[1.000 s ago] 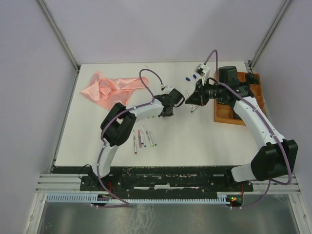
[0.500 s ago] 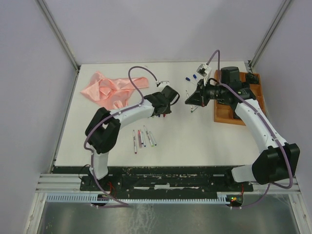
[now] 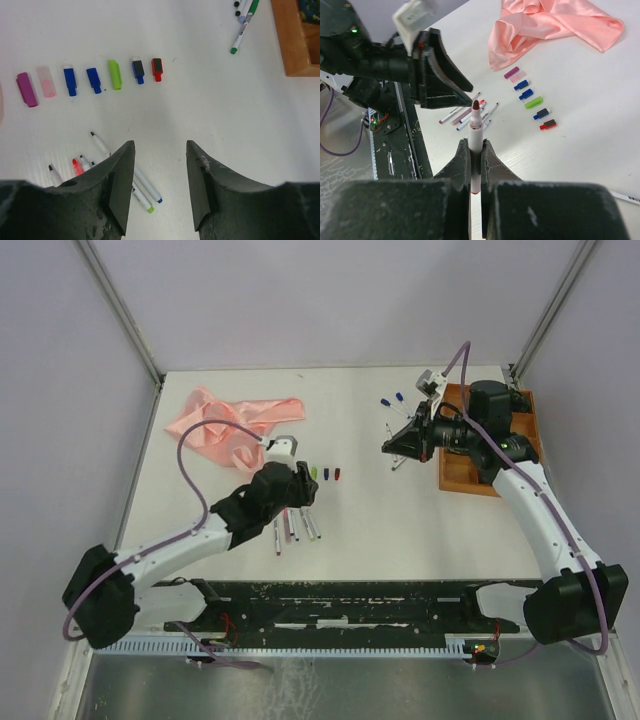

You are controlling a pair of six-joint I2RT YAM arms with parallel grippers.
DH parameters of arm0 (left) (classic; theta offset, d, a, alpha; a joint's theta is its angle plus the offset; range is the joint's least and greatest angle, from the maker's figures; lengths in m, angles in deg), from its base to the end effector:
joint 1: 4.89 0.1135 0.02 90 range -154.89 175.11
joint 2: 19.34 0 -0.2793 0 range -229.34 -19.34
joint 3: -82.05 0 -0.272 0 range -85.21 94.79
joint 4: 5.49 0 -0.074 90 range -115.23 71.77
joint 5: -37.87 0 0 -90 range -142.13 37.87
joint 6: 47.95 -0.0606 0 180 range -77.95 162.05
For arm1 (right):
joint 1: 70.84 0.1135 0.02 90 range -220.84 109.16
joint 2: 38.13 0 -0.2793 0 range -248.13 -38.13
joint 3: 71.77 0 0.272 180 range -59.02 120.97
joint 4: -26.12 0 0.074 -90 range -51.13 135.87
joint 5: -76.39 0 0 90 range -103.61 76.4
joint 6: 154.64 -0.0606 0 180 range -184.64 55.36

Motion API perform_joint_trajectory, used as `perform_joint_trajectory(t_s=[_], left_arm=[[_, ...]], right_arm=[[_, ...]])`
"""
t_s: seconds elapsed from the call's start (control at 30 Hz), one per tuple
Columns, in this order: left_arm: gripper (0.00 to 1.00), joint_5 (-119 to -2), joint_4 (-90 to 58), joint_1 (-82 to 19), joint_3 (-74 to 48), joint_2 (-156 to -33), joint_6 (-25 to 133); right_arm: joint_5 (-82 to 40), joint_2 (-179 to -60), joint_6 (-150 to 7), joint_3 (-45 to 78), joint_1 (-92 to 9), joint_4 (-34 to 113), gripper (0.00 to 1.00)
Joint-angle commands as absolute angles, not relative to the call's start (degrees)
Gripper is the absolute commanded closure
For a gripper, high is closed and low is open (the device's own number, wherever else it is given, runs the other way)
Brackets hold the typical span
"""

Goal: Open the pen caps
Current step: Place the pen at the center of the board.

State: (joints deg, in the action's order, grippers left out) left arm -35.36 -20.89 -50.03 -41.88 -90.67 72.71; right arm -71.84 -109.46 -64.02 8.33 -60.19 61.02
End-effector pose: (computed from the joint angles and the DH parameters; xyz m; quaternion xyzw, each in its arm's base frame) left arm 0.2286 -0.2050 0.2392 0.0367 0.8618 -0.2008 0.4643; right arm 0.2799 0.1051 0.3729 -0.3289 0.7126 0.4517 0.4243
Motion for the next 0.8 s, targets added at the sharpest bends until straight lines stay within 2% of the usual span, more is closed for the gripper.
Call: perform_joint_trajectory(t_s=[0.0, 0.13, 0.2, 0.43, 0.63, 0.77], left_arm=[[0.43, -31.31, -13.66, -50.3, -49.35, -77.3, 67.24], [0.27, -25.18, -15.75, -50.21, -55.33, -67.73, 67.05], [0.23, -21.73, -17.32, -50.15, -57.32, -64.39, 68.13], [0.21, -19.58, -22.0, -49.92, -61.46, -56.26, 72.73], [0.21, -17.48, -27.01, -49.97, -63.65, -48.6, 75.88], [0.21, -16.41, -30.13, -49.93, -64.17, -44.07, 77.1]], right_arm=[[-72.79, -111.09, -68.07, 8.28, -60.25, 57.15, 1.0], [-66.59, -114.13, -63.38, 9.7, -55.48, 65.85, 1.0], [-59.61, -115.73, -60.62, 10.18, -51.44, 70.85, 1.0], [-37.28, -124.67, -65.77, 10.2, -35.72, 76.57, 1.0], [-20.13, -131.02, -83.48, 9.81, -29.07, 72.92, 1.0], [-17.53, -133.82, -91.59, 8.86, -26.65, 71.11, 1.0]])
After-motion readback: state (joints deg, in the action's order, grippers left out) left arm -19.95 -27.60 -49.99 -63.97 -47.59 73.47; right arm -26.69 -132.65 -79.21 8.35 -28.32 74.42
